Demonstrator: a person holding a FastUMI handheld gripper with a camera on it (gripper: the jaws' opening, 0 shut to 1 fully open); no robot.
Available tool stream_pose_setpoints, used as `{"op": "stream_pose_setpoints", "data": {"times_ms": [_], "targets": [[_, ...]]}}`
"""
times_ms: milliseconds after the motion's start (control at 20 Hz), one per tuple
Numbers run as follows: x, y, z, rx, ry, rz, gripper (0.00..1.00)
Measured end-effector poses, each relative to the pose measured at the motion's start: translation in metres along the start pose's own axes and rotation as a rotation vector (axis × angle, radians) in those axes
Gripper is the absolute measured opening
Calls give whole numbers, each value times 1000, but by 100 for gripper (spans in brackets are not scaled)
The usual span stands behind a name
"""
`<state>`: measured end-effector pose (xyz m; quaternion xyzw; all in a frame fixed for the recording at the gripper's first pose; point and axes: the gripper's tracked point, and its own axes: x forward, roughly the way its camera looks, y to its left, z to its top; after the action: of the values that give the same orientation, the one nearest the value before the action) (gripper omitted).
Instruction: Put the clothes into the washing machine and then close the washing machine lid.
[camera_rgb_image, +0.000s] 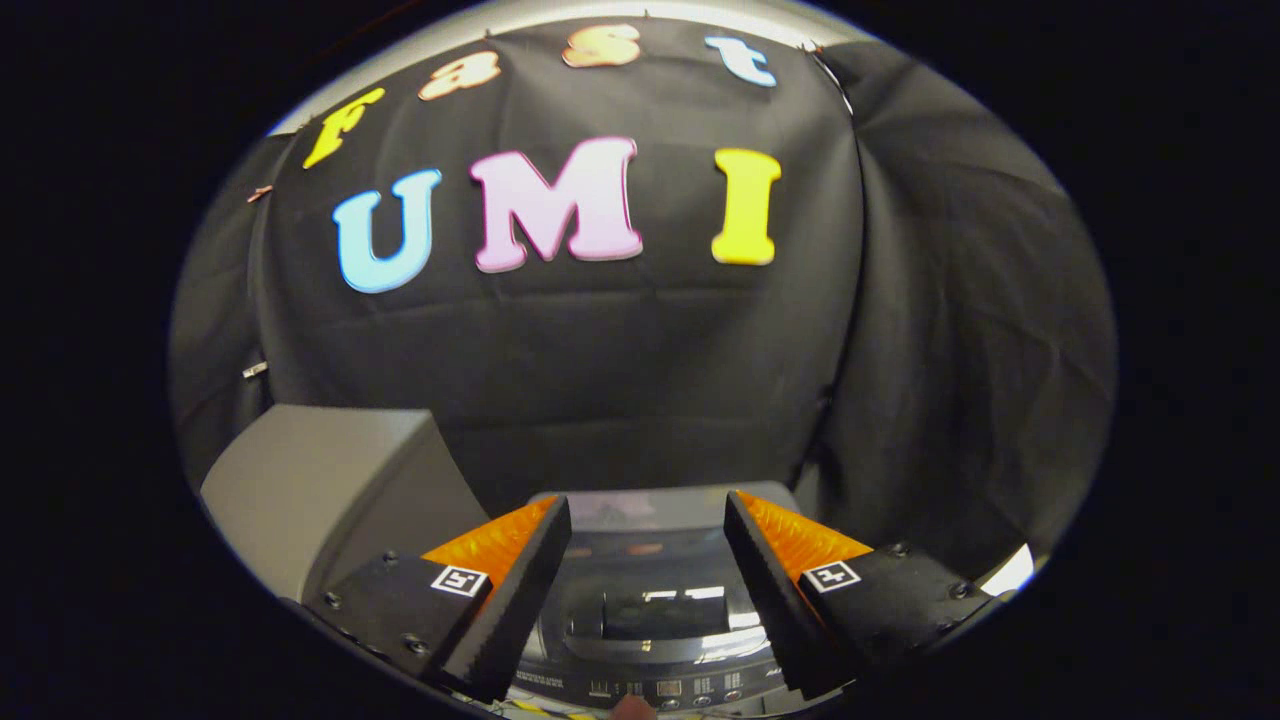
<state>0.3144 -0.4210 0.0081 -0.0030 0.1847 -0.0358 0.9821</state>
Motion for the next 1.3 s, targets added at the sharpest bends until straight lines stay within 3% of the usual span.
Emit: {"op": "stream_pose_setpoints", "data": {"times_ms": [300,650,850,1300], "targets": [[-52,23,103,-66,-211,46,98],[-99,26,177,-32,-360,77,98],[-105,21,181,-46,-362,48,98],[-115,11,173,-13,-346,85,98]]}}
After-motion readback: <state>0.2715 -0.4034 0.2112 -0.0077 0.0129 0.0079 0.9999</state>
